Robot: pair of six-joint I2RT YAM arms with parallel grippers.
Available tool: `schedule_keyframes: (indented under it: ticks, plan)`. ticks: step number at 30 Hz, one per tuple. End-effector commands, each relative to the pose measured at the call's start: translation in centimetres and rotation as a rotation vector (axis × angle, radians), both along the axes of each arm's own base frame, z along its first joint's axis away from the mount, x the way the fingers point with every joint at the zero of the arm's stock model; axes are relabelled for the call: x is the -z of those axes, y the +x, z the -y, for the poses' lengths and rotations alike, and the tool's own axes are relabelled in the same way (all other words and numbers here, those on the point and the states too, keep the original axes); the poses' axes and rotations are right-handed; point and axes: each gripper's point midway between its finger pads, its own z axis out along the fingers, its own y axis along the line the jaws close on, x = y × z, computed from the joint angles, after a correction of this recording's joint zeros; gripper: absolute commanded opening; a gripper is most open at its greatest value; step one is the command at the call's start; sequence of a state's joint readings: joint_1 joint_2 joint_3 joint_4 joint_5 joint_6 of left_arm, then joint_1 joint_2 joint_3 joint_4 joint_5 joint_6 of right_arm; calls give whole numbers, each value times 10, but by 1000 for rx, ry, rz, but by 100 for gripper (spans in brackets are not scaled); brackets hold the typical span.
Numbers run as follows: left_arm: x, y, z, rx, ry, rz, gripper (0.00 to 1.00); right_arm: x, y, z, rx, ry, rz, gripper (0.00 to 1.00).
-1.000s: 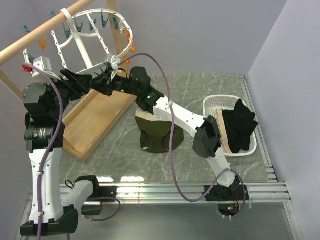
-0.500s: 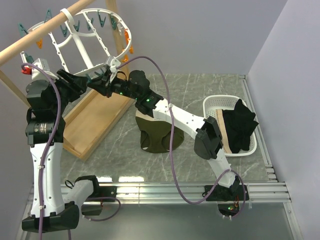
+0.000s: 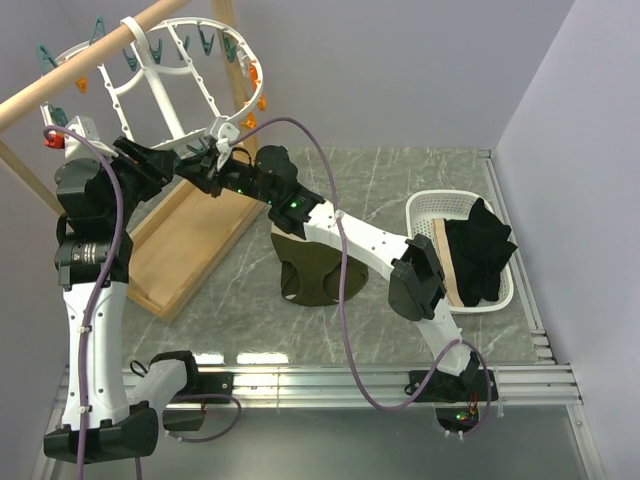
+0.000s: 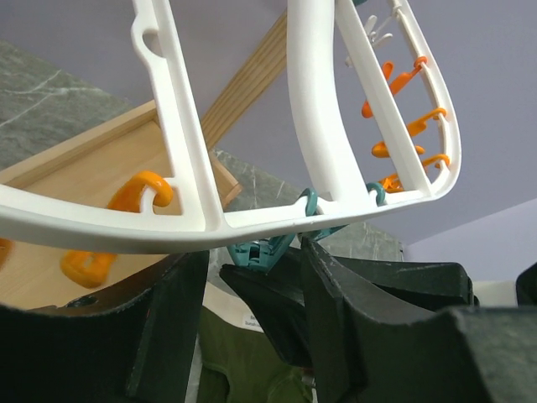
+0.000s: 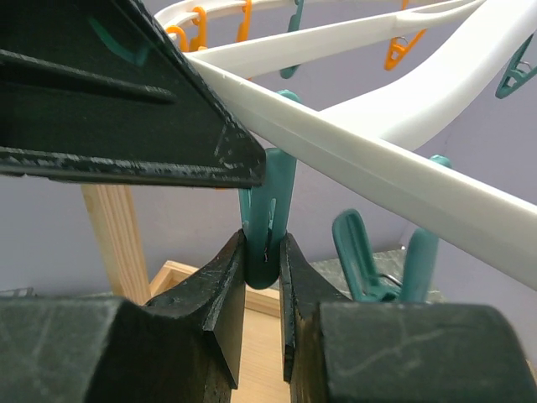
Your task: Clip the underwear to the hanger
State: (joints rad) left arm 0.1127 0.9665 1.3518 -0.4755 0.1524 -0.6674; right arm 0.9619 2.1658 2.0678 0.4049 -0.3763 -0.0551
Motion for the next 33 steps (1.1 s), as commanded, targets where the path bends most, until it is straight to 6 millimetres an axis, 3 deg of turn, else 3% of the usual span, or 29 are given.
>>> schedule_keyframes:
  ticks: [1,11,18,21,26,27,28,30,31,33]
  plan:
    - [-7,5,0,5,-12,36,53,-41,-29,6,-37,58,77,0]
    - [-20,7,-1,-7,-20,101,53,-38,-31,4,-42,53,86,0]
    - [-29,8,-2,-14,-19,140,45,-41,-34,4,-51,61,86,0]
    - [-30,9,-2,-14,-30,149,40,-40,-35,4,-54,59,86,0]
    - [-27,10,-1,-11,-34,140,20,-39,-36,4,-62,56,84,0]
    - [-27,10,-2,-11,-31,143,17,-40,-36,5,-61,54,81,4]
    - [-26,10,-2,-14,-31,138,12,-36,-36,4,-61,47,76,18]
    - [-24,9,-3,-18,-27,134,6,-38,-38,8,-62,48,82,32]
    - [-24,9,-3,-18,-26,132,0,-36,-39,11,-63,38,83,43]
    - [-23,9,-3,-16,-23,130,0,-31,-39,15,-61,25,77,55]
